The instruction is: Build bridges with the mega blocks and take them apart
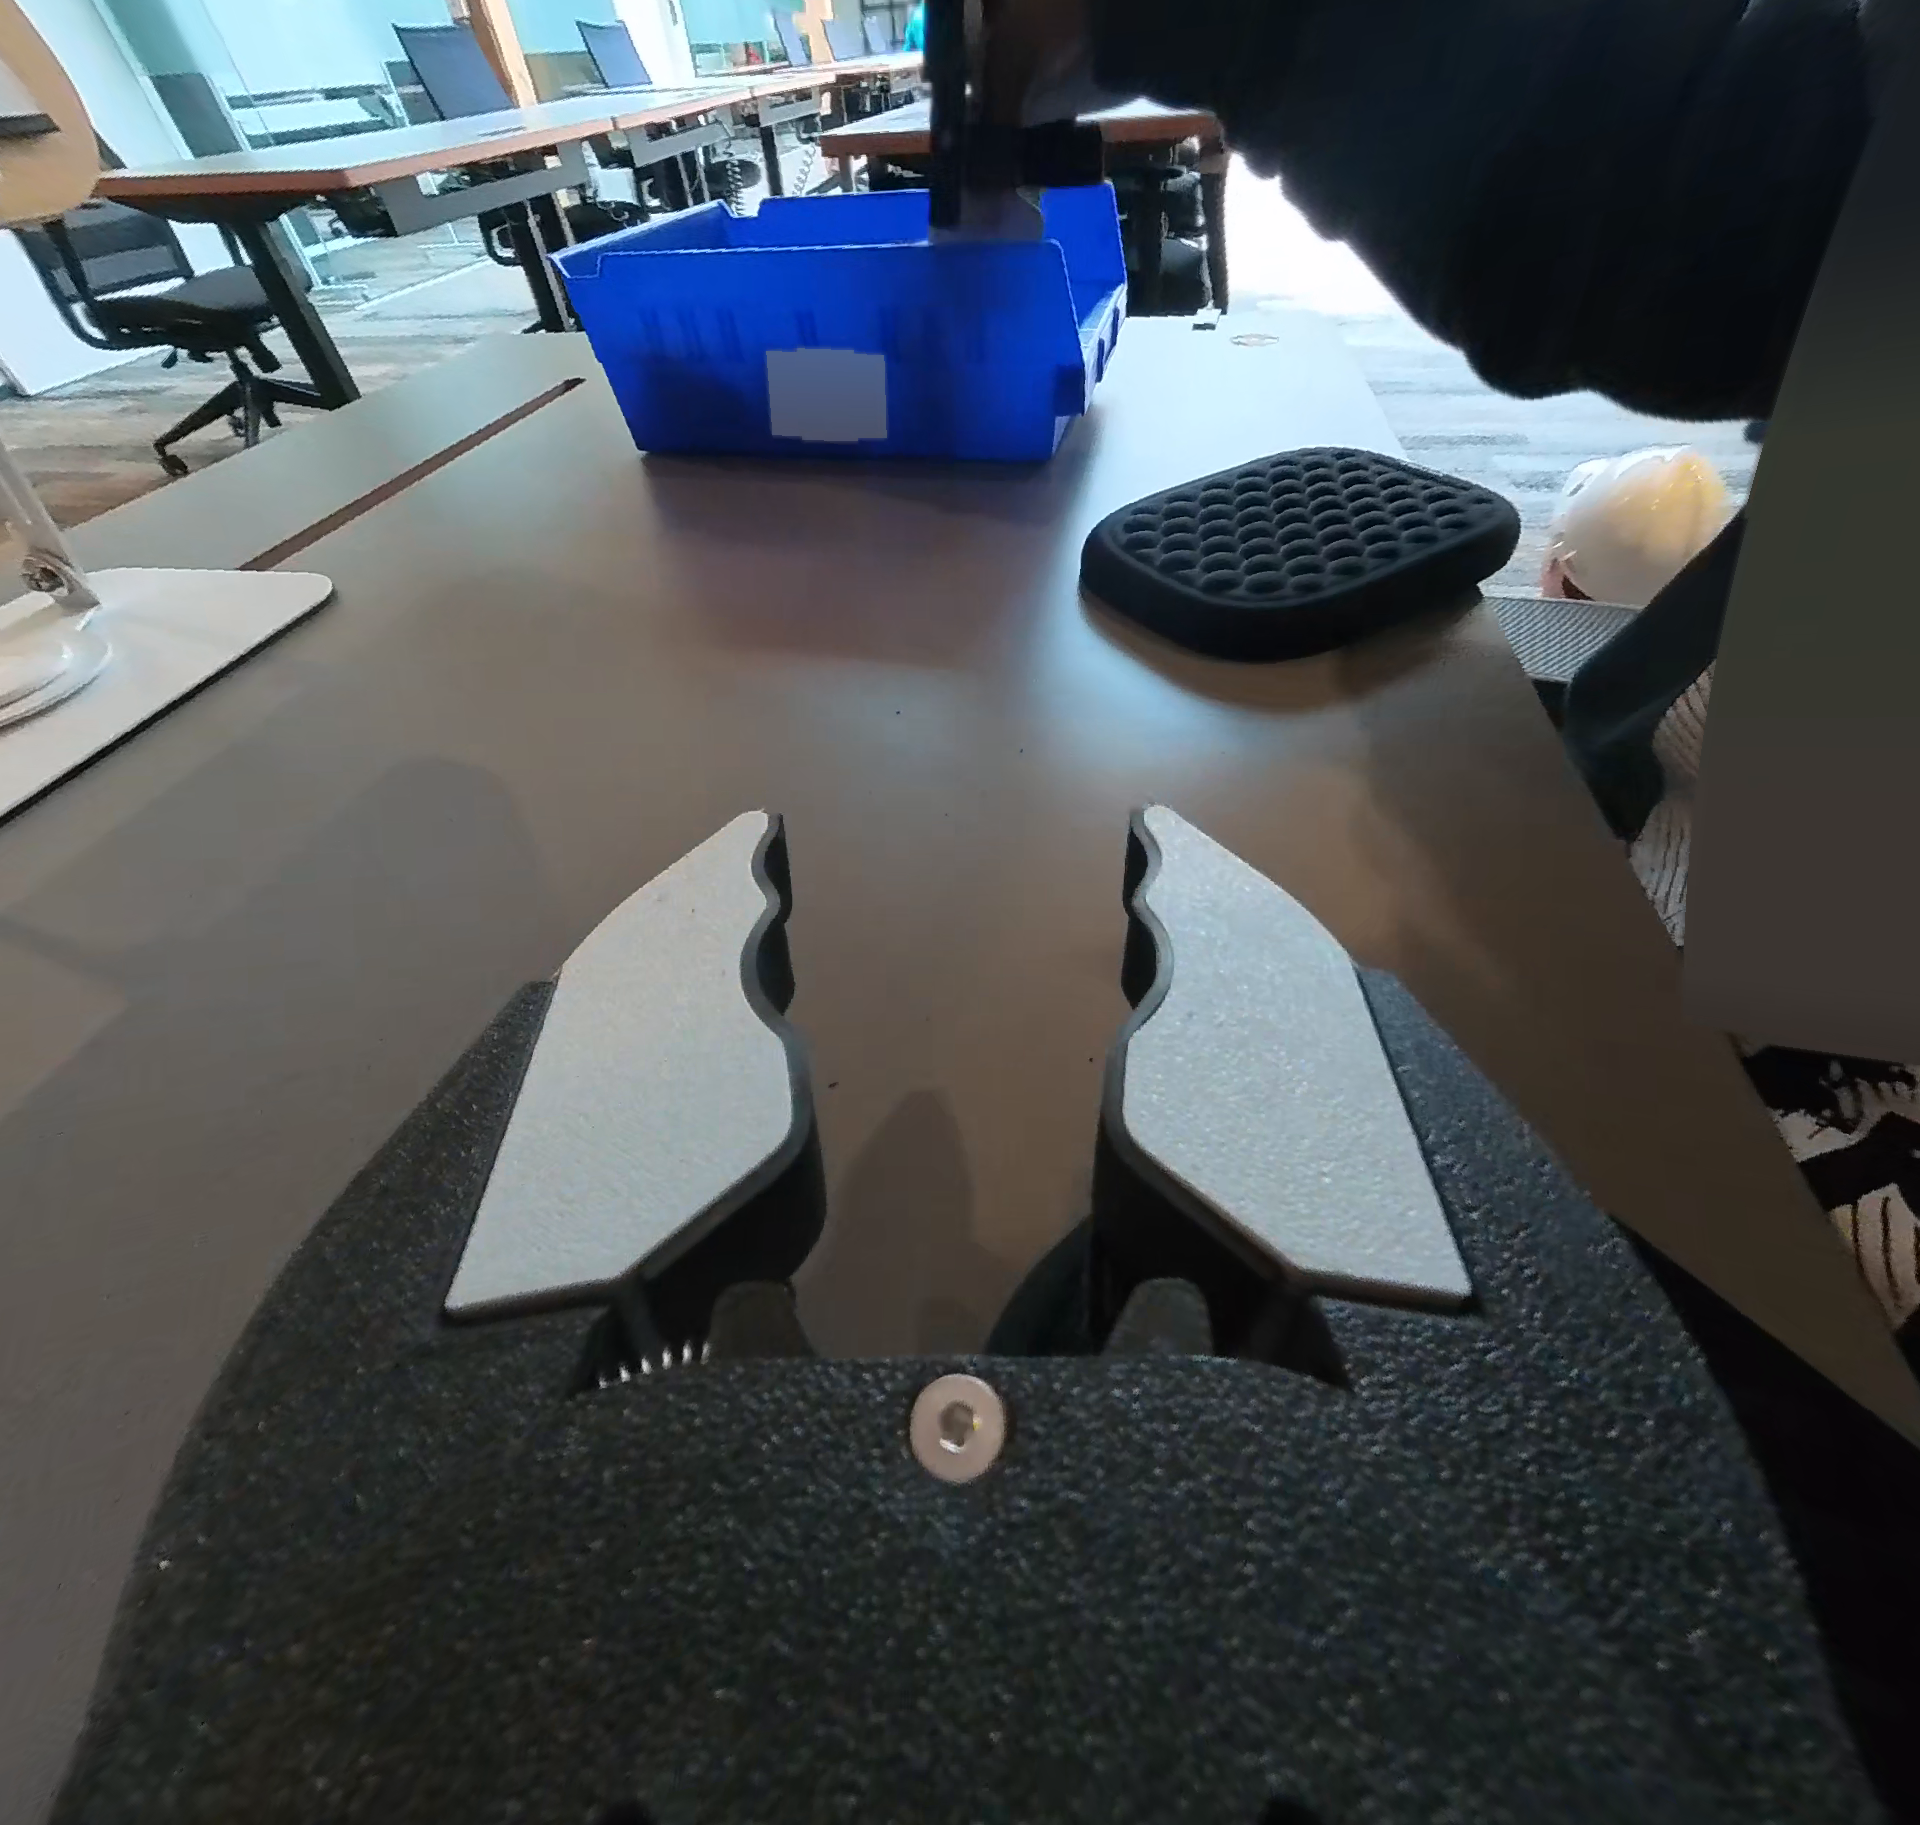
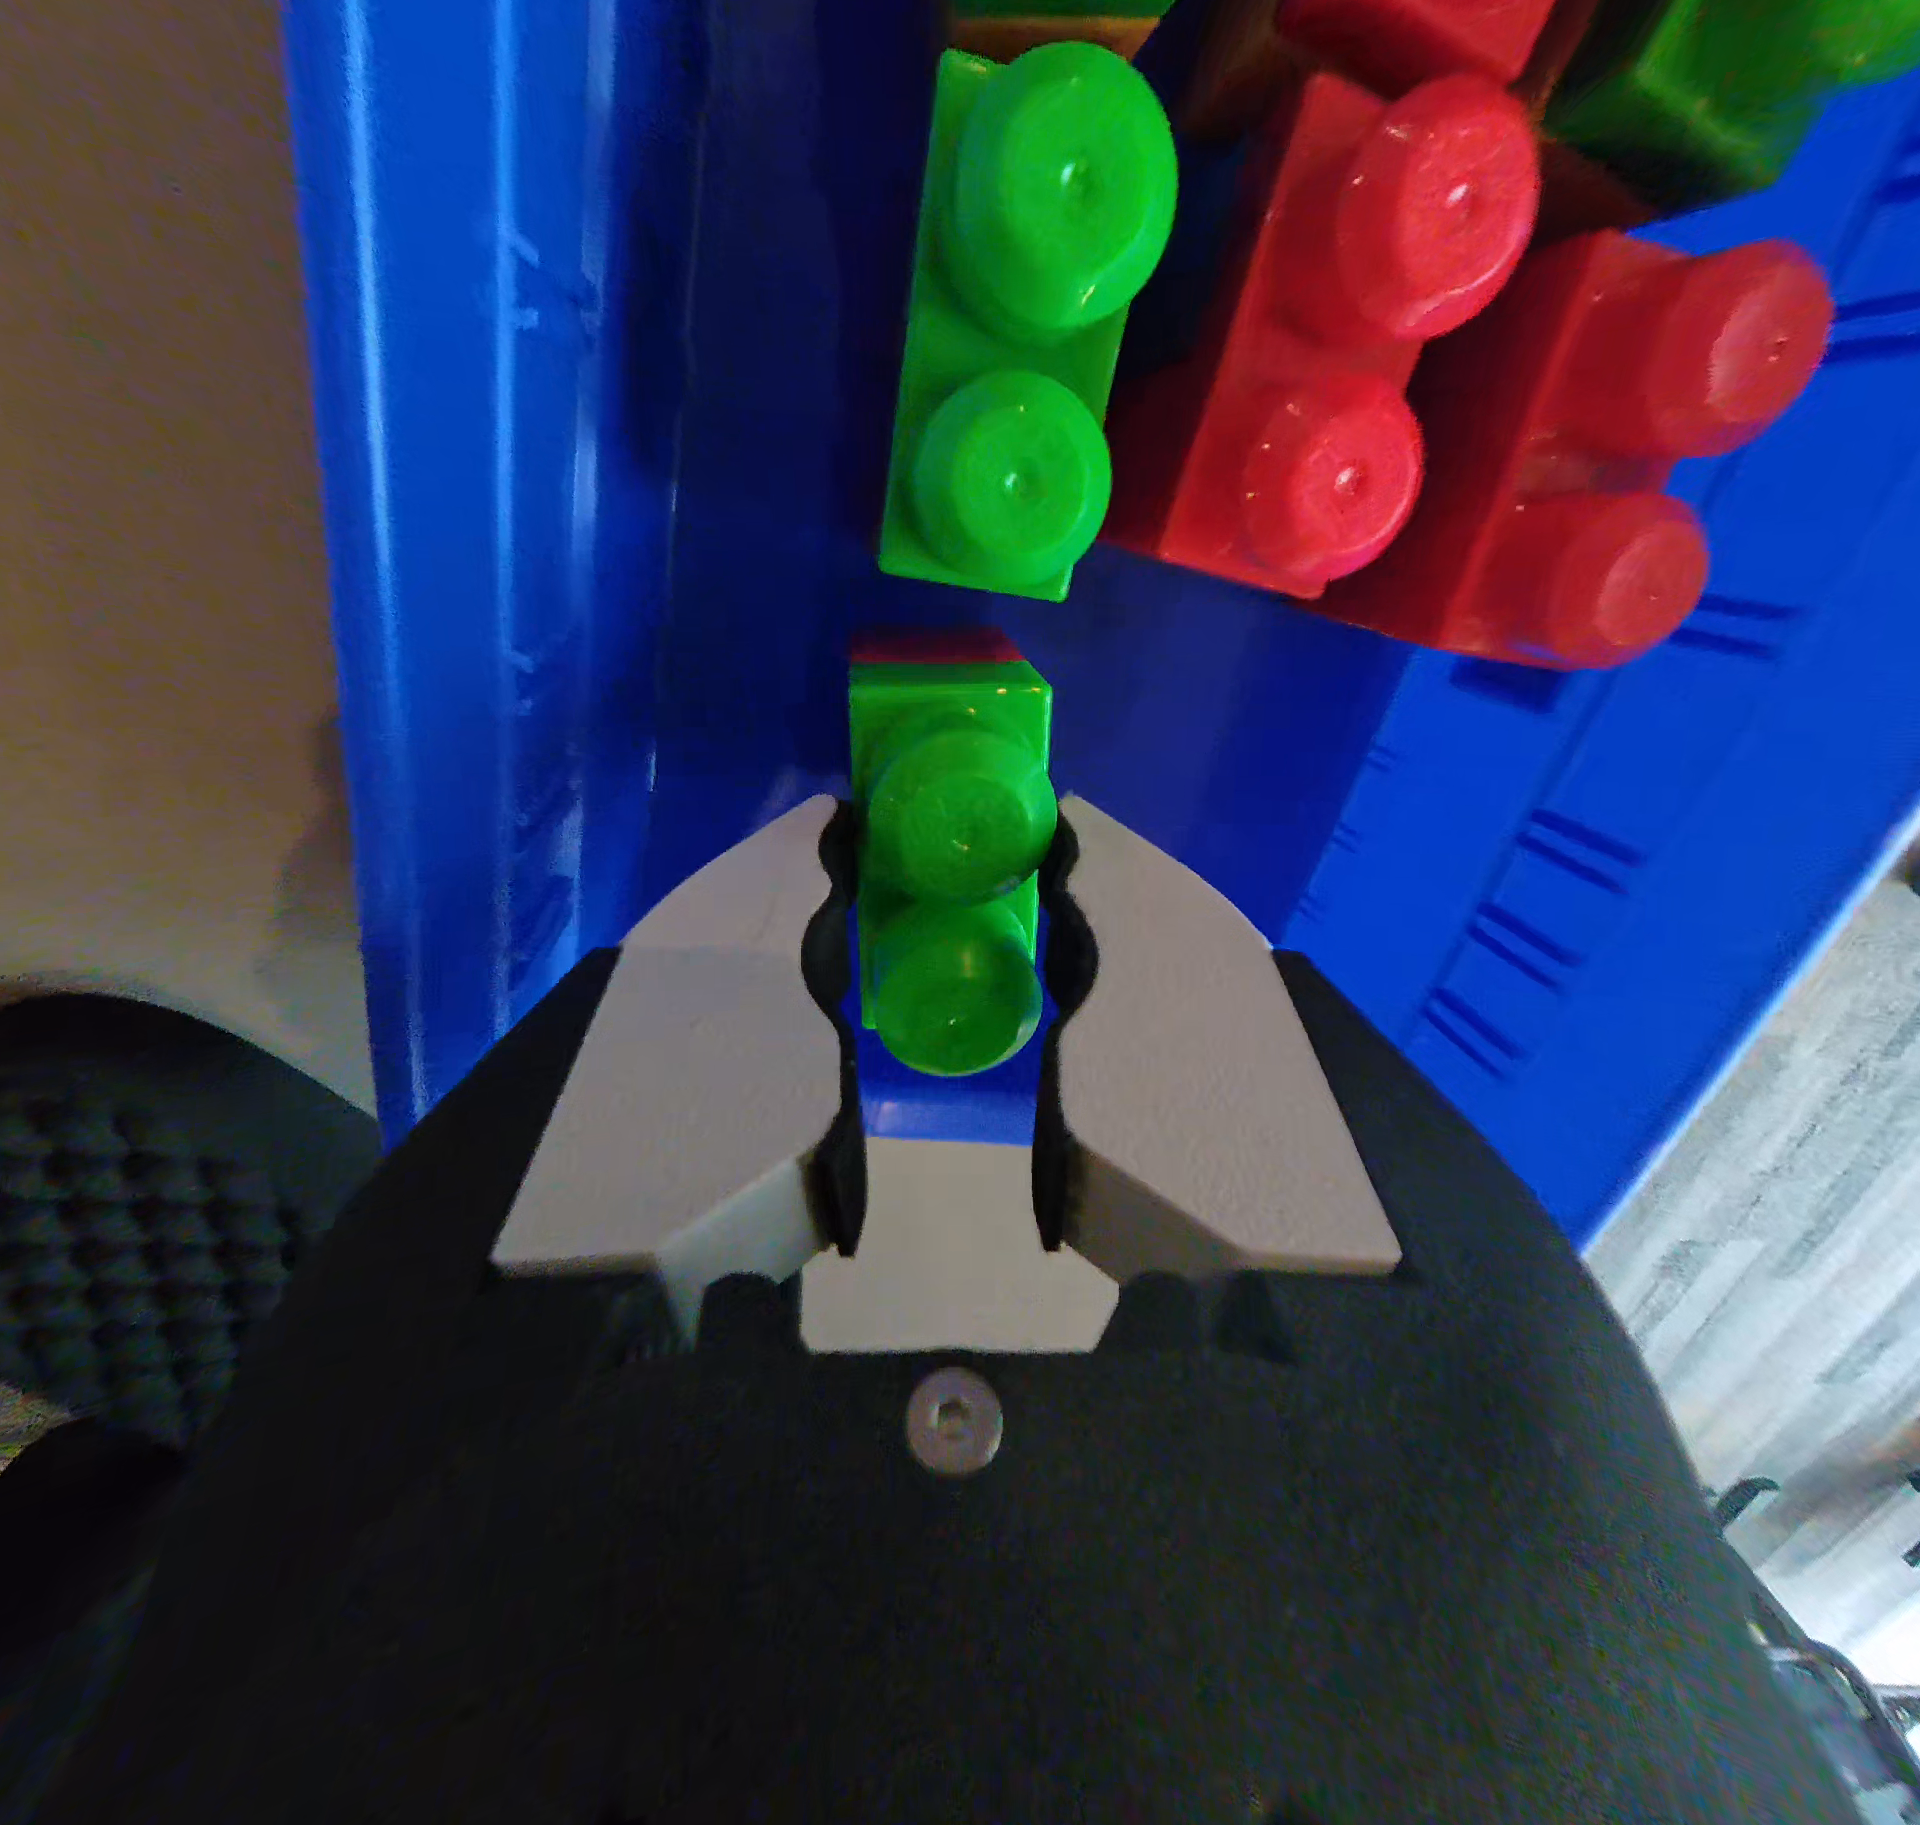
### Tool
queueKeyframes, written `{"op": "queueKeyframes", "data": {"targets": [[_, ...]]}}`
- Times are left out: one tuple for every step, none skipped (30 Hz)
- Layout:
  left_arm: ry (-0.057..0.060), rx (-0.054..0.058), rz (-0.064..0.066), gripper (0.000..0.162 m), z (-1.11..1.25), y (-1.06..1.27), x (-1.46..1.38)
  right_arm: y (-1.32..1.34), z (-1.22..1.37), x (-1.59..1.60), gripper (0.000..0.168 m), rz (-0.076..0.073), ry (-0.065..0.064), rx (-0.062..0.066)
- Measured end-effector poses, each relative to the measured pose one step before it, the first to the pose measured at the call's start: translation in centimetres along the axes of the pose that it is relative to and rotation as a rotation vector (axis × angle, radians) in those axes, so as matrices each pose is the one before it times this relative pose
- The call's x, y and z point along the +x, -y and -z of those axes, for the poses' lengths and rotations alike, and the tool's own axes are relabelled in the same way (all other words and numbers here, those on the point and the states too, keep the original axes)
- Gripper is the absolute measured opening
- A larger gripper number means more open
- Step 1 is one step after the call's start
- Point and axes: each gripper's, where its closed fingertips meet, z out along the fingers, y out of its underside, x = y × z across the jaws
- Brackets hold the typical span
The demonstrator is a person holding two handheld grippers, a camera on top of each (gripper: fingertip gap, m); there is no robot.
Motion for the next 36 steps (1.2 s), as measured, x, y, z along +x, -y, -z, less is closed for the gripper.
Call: {"op": "queueKeyframes", "data": {"targets": [[-0.0006, -0.0010, -0.0014, 0.062, -0.010, -0.008, 0.022, 0.031, -0.280, -0.110, 0.033, -0.0037, 0.0022, -0.0038], [-0.0001, -0.0004, -0.0004, 0.062, -0.003, -0.003, 0.007, 0.150, -0.242, -0.126, 0.033, -0.0041, 0.0054, 0.0045], [0.0000, -0.0001, -0.0002, 0.062, 0.000, -0.001, -0.001, 0.082, -0.210, -0.173, 0.033, -0.0075, 0.0102, 0.0029], [-0.0002, -0.0004, -0.0003, 0.062, -0.005, -0.004, -0.006, 0.035, -0.174, -0.029, 0.033, -0.0051, 0.0011, 0.0008], [-0.0005, -0.0006, -0.0009, 0.062, -0.007, -0.004, 0.016, 0.018, -0.155, -0.001, 0.034, -0.0034, -0.0002, 0.0015], [-0.0005, -0.0004, -0.0012, 0.062, -0.005, -0.014, 0.006, 0.033, -0.148, -0.065, 0.034, -0.0040, 0.0044, 0.0035], [-0.0002, -0.0004, -0.0004, 0.062, -0.003, -0.003, 0.008, 0.030, -0.127, -0.053, 0.034, -0.0033, 0.0036, 0.0036], [-0.0001, -0.0003, 0.0001, 0.062, -0.004, 0.008, -0.005, -0.002, -0.104, 0.085, 0.034, -0.0036, -0.0073, 0.0021], [-0.0004, 0.0000, -0.0005, 0.062, 0.000, 0.000, 0.001, 0.009, -0.023, 0.038, 0.034, -0.0007, -0.0042, 0.0044], [-0.0005, -0.0003, -0.0005, 0.062, -0.005, -0.012, 0.011, 0.034, 0.022, 0.017, 0.034, -0.0019, -0.0028, 0.0067], [-0.0003, -0.0007, 0.0001, 0.062, -0.011, -0.007, -0.008, 0.047, -0.010, 0.073, 0.034, -0.0034, -0.0058, 0.0061], [-0.0003, -0.0006, 0.0001, 0.062, -0.003, -0.007, -0.002, 0.040, -0.020, 0.084, 0.035, -0.0019, -0.0070, 0.0046], [-0.0001, -0.0003, 0.0000, 0.062, -0.006, -0.002, -0.005, -0.017, -0.013, 0.105, 0.036, 0.0000, -0.0090, 0.0014], [0.0002, 0.0003, 0.0001, 0.062, 0.000, 0.013, -0.003, -0.045, 0.062, 0.051, 0.038, 0.0016, -0.0056, 0.0004], [-0.0001, 0.0008, 0.0001, 0.062, 0.008, 0.007, -0.001, 0.005, 0.133, -0.005, 0.040, 0.0019, -0.0012, 0.0050], [0.0000, 0.0007, 0.0002, 0.062, 0.008, 0.007, -0.001, 0.096, 0.212, -0.058, 0.042, 0.0020, 0.0008, 0.0121], [0.0008, 0.0004, 0.0004, 0.062, 0.003, 0.004, -0.016, 0.117, 0.286, -0.023, 0.045, -0.0003, -0.0018, 0.0149], [0.0006, 0.0001, 0.0000, 0.062, -0.001, 0.002, -0.007, 0.068, 0.353, 0.003, 0.048, 0.0006, -0.0040, 0.0122], [0.0004, -0.0004, -0.0006, 0.062, -0.003, -0.003, -0.001, 0.043, 0.412, 0.020, 0.053, 0.0035, -0.0055, 0.0110], [0.0007, -0.0009, -0.0020, 0.063, -0.003, -0.007, 0.007, 0.093, 0.514, -0.016, 0.056, 0.0046, -0.0051, 0.0161], [0.0007, -0.0007, -0.0033, 0.063, -0.007, -0.003, 0.019, 0.208, 0.621, -0.051, 0.059, 0.0061, -0.0042, 0.0249], [0.0018, -0.0016, -0.0042, 0.063, 0.006, 0.005, 0.011, 0.284, 0.725, -0.106, 0.061, 0.0074, -0.0028, 0.0308], [0.0037, -0.0036, -0.0069, 0.064, 0.038, -0.003, -0.037, 0.317, 0.831, -0.132, 0.064, 0.0102, -0.0029, 0.0353], [0.0118, 0.0000, -0.0073, 0.064, 0.075, 0.069, -0.170, 0.396, 0.931, -0.103, 0.065, 0.0111, -0.0092, 0.0408], [0.0184, 0.0024, -0.0038, 0.064, 0.132, 0.170, -0.300, 0.448, 0.993, -0.129, 0.066, 0.0133, -0.0107, 0.0445], [0.0209, 0.0022, 0.0020, 0.064, 0.222, 0.297, -0.341, 0.460, 1.012, -0.253, 0.066, 0.0173, -0.0054, 0.0432], [0.0211, 0.0078, 0.0050, 0.064, 0.332, 0.532, -0.318, 0.480, 1.002, -0.338, 0.067, 0.0207, -0.0027, 0.0426], [0.0209, 0.0172, 0.0049, 0.064, 0.436, 0.782, -0.270, 0.498, 0.997, -0.392, 0.068, 0.0203, -0.0025, 0.0405], [0.0182, 0.0200, 0.0038, 0.063, 0.515, 0.926, -0.197, 0.555, 0.980, -0.485, 0.068, 0.0212, -0.0010, 0.0417], [0.0163, 0.0136, 0.0018, 0.063, 0.585, 0.927, -0.128, 0.599, 0.933, -0.593, 0.068, 0.0236, 0.0031, 0.0437], [0.0195, 0.0069, -0.0006, 0.063, 0.666, 0.909, -0.140, 0.584, 0.856, -0.785, 0.068, 0.0264, 0.0101, 0.0413], [0.0229, 0.0016, -0.0026, 0.064, 0.799, 0.865, -0.177, 0.550, 0.750, -0.924, 0.068, 0.0308, 0.0152, 0.0384], [0.0238, -0.0032, -0.0042, 0.064, 0.944, 0.808, -0.236, 0.503, 0.657, -0.998, 0.069, 0.0332, 0.0174, 0.0351], [0.0263, -0.0128, -0.0059, 0.064, 1.149, 0.653, -0.397, 0.472, 0.528, -0.957, 0.069, 0.0257, 0.0145, 0.0320], [0.0339, -0.0236, -0.0078, 0.064, 1.352, 0.447, -0.681, 0.394, 0.433, -0.923, 0.069, 0.0207, 0.0141, 0.0242], [0.0428, -0.0321, -0.0124, 0.063, 1.550, 0.228, -1.031, 0.341, 0.362, -0.874, 0.069, 0.0214, 0.0119, 0.0187]]}}
